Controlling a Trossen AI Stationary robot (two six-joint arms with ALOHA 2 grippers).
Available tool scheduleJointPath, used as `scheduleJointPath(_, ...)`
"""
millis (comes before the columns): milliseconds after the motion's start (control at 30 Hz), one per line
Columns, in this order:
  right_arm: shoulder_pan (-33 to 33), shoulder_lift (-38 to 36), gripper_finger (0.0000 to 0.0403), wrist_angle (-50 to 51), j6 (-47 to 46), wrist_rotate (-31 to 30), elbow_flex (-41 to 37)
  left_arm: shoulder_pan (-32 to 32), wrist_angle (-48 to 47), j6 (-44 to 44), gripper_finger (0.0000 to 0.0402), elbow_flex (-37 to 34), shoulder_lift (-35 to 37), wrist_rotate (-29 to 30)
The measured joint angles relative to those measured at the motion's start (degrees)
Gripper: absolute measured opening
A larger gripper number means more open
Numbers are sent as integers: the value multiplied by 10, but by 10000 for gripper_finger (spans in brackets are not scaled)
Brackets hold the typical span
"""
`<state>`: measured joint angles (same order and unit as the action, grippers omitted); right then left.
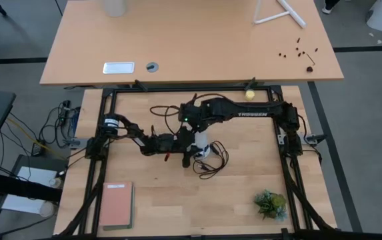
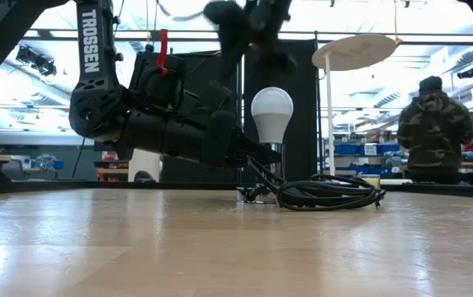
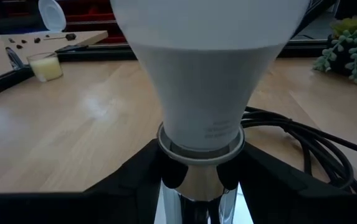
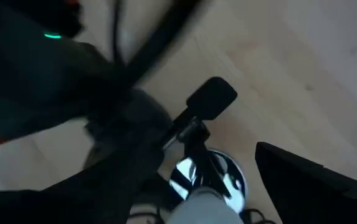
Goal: Screw lightbulb
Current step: Insert the white lightbulb into the silver lamp
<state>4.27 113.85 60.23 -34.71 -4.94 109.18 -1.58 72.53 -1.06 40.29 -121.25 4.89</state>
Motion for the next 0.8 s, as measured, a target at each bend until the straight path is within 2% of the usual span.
scheduleJointPath(133,1,-2,317,86,68,-1,82,0,0,0,190,0,0,0)
scheduleJointPath(200,0,-3,312,122,140,1,120,0,0,0,190,0,0,0)
scheduleJointPath(367,-35,-3,309,184,475,-9,163,-1,0,0,190,0,0,0)
scheduleJointPath(500,-64,1,311,230,636,-89,163,-2,0,0,190,0,0,0)
scheduleJointPath(600,-69,5,315,255,684,-109,143,-3,0,0,190,0,0,0)
scheduleJointPath(800,-66,5,336,251,656,-106,52,-3,2,0,190,0,0,0)
